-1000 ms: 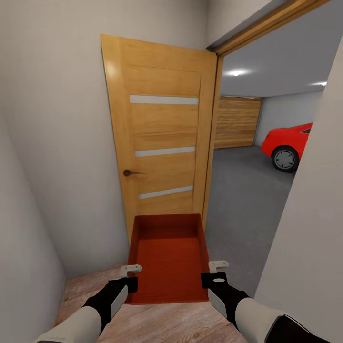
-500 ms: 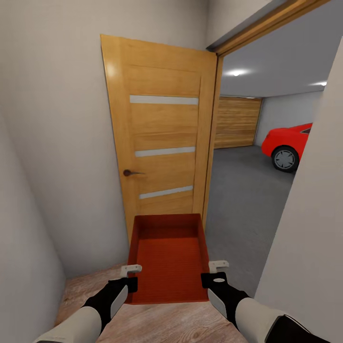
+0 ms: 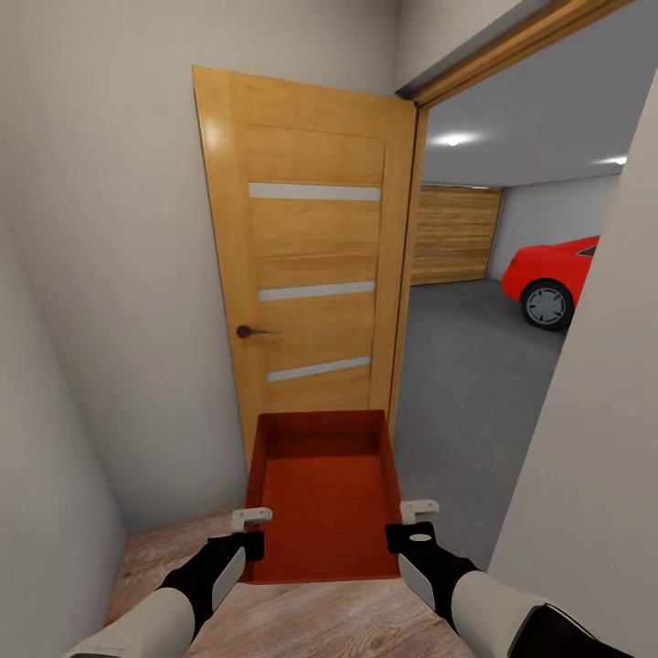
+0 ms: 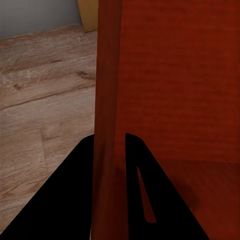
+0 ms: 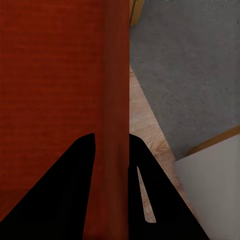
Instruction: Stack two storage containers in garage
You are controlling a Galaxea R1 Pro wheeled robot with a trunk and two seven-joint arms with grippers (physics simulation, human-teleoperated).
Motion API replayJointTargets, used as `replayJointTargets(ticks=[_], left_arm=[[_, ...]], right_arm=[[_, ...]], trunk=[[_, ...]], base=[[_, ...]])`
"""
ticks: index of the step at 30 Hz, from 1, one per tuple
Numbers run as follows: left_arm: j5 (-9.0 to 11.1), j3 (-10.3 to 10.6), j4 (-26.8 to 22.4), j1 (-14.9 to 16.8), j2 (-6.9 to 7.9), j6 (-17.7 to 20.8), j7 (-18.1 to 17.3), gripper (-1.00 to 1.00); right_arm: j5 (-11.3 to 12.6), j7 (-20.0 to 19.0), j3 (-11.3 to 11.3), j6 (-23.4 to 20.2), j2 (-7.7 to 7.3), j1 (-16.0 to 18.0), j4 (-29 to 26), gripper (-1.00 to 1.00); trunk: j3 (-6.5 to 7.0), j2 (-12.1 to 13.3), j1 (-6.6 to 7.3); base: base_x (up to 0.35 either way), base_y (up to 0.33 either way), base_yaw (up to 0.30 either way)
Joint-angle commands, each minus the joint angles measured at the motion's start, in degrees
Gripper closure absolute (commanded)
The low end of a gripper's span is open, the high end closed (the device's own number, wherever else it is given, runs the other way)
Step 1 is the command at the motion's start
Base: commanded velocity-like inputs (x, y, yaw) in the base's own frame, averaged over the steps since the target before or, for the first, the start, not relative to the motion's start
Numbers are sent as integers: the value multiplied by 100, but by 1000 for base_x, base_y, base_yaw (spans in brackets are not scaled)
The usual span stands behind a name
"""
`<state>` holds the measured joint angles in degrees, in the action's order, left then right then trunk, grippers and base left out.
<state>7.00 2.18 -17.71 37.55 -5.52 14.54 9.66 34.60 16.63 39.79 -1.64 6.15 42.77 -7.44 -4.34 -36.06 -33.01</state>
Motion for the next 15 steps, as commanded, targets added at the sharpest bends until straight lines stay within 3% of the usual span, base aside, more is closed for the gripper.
replayJointTargets(ticks=[1, 15], left_arm=[[-94, -104, -31, 7, 7, -127, 53, 100], [-94, -104, -31, 7, 7, -136, 53, 100]], right_arm=[[117, 7, -24, -12, -6, 3, 76, 100], [117, 7, -33, -12, -8, 3, 76, 100]], trunk=[[-10, -10, -2], [-10, -10, -2]], base=[[0, 0, 0], [0, 0, 0]])
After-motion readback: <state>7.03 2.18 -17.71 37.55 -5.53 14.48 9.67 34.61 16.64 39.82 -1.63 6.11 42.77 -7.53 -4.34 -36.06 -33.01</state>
